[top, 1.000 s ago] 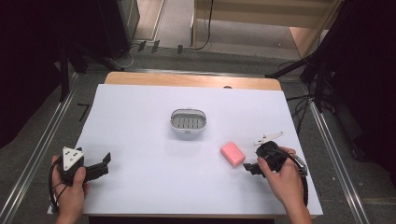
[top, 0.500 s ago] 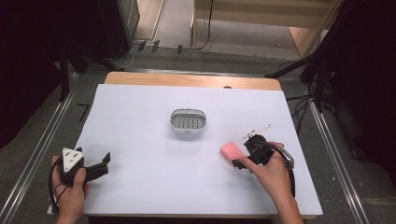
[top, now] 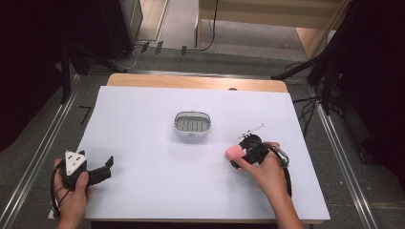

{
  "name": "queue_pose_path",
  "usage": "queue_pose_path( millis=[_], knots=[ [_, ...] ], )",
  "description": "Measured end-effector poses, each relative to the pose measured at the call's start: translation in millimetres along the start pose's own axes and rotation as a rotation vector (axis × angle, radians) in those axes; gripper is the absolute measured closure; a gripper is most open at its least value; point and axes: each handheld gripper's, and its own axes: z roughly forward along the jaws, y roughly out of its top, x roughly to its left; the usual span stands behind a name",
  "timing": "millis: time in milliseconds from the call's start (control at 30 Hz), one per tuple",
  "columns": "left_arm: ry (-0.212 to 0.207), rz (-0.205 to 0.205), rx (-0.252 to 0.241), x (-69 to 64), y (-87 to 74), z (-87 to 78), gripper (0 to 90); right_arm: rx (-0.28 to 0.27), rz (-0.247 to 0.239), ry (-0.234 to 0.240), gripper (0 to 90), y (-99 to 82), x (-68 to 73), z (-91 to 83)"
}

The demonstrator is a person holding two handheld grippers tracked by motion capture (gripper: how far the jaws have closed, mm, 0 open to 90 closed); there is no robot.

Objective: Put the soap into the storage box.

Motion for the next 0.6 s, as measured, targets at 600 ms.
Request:
queue_pose_path(
  millis=[600],
  knots=[
    [0.001, 0.004, 0.000, -1.0, -0.3, 0.4, 4.4, 0.017, -0.011, -0.045, 37.1, 4.8, 8.0, 6.9]
  ],
)
